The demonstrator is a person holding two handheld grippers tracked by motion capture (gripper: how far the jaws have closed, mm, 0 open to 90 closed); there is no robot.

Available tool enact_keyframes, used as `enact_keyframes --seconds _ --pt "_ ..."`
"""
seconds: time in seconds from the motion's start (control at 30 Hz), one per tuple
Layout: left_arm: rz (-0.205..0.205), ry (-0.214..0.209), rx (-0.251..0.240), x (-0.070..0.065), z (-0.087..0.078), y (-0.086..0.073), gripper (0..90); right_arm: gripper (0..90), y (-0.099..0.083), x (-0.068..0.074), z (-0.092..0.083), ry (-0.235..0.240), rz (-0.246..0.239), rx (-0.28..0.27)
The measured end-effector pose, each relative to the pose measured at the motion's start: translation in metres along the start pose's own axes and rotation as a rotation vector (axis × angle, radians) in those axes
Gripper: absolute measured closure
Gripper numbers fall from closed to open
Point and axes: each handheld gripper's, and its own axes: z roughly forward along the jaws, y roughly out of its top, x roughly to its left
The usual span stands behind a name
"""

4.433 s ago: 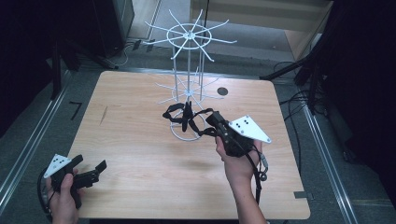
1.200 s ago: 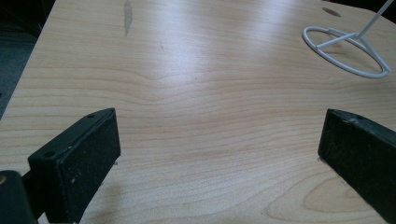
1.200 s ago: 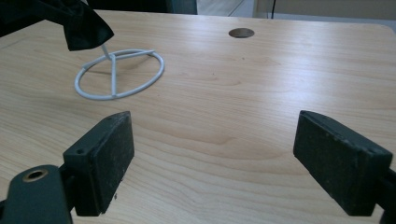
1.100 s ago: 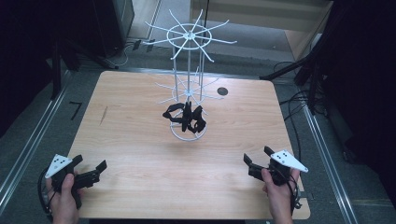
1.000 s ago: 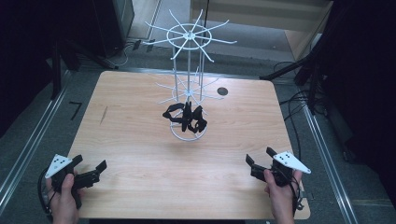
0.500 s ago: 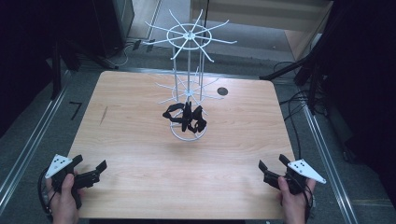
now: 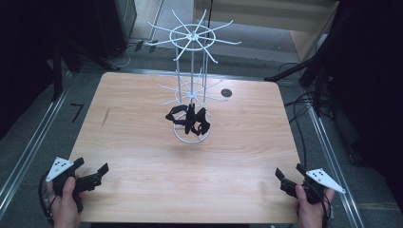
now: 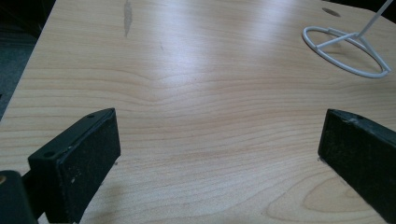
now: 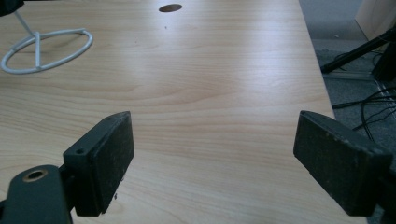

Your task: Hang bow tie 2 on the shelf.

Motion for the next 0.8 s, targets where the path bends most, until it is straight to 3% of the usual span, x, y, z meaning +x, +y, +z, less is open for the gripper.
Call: enact_keyframes --seconds 0.5,0.6,0.8 --pt "0.002 0.000 0.003 0.000 0.000 0.000 0.0 12.8 -0.019 -0.028 -0.021 -0.066 0.018 0.023" --pt "0.003 0.000 0.006 0.000 0.000 0.000 0.0 12.8 -0.023 -0.032 -0.022 -0.074 -0.001 0.035" --pt "0.002 0.001 0.007 0.000 0.001 0.001 0.0 13.0 -0.025 -0.036 -0.020 -0.077 0.020 0.034"
